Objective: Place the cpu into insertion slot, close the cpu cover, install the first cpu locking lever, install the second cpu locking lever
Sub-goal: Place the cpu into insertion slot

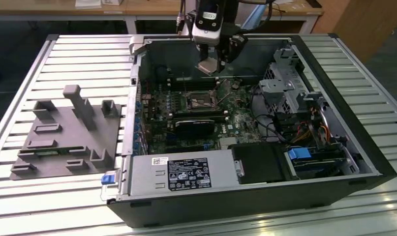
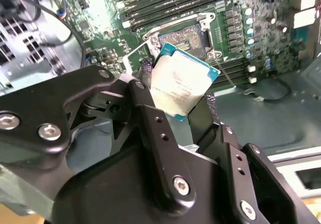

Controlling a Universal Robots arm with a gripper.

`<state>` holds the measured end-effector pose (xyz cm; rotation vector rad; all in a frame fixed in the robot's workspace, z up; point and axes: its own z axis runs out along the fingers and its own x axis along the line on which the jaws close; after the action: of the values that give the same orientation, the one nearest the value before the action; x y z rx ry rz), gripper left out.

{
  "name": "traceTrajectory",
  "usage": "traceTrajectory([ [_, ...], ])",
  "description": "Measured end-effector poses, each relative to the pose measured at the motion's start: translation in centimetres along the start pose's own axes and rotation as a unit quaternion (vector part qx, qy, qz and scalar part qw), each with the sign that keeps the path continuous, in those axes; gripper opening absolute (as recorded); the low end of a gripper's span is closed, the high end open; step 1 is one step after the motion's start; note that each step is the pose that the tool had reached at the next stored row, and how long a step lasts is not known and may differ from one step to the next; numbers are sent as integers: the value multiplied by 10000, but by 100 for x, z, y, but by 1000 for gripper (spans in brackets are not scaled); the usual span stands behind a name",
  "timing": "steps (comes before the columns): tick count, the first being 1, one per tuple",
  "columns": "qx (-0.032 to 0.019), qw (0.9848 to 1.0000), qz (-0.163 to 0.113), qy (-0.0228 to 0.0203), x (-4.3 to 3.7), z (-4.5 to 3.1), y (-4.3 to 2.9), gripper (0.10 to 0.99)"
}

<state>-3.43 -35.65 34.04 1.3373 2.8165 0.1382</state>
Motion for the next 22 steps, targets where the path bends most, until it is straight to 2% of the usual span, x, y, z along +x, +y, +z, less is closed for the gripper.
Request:
traceTrajectory([
  [5,-9,9990,445,-39,0,20,-2,537],
  [8,-14,9974,724,-65,-1,32,-3,537],
  [11,-20,9950,994,-89,-1,44,-4,537],
  [14,-25,9920,1261,-112,-1,55,-5,537],
  [17,-30,9881,1533,-137,-1,67,-6,537],
  [22,-39,9801,1976,-176,-2,88,-8,537],
])
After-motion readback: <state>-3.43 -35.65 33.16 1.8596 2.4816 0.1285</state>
